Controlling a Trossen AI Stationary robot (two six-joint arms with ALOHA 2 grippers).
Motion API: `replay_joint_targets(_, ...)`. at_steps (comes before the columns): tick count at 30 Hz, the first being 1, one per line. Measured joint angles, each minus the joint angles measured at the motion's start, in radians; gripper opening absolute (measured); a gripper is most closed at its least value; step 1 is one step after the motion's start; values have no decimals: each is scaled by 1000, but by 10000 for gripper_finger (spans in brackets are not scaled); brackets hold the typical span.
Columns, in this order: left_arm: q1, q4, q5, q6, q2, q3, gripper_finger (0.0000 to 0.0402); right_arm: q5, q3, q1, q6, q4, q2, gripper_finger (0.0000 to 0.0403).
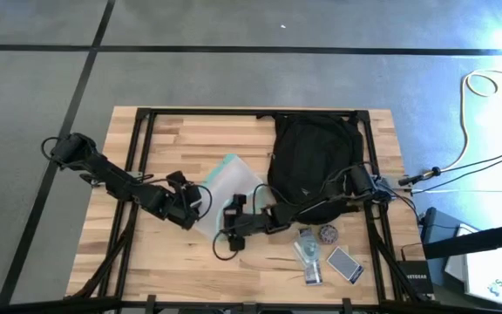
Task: Unpack backpack
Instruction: Remove the white charger adapter from the transparent zipper bag
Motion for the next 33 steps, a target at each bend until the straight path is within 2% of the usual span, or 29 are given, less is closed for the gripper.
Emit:
replay_joint_targets(3, 9, 78, 27, -15, 0, -64, 349, 61, 11, -8, 42, -42, 0, 314)
replay_joint_targets(6, 15, 163, 41, -45, -1, -115, 349, 76, 18, -10, 9, -46, 1, 314)
replay_joint_targets(9, 6, 200, 45, -68, -1, -130, 349, 47, 20, -20, -29, -98, 0, 314)
replay_joint_targets(18, 14, 229, 29, -36, 0, -130, 349, -63, 23, -67, 69, -200, 4, 314)
replay_joint_targets(23, 13, 228, 29, -36, 0, -130, 349, -86, 24, -61, 80, -213, 0, 314)
replay_joint_targets(33, 13, 229, 28, -35, 0, -129, 349, -129, 24, -31, 144, -379, -31, 314)
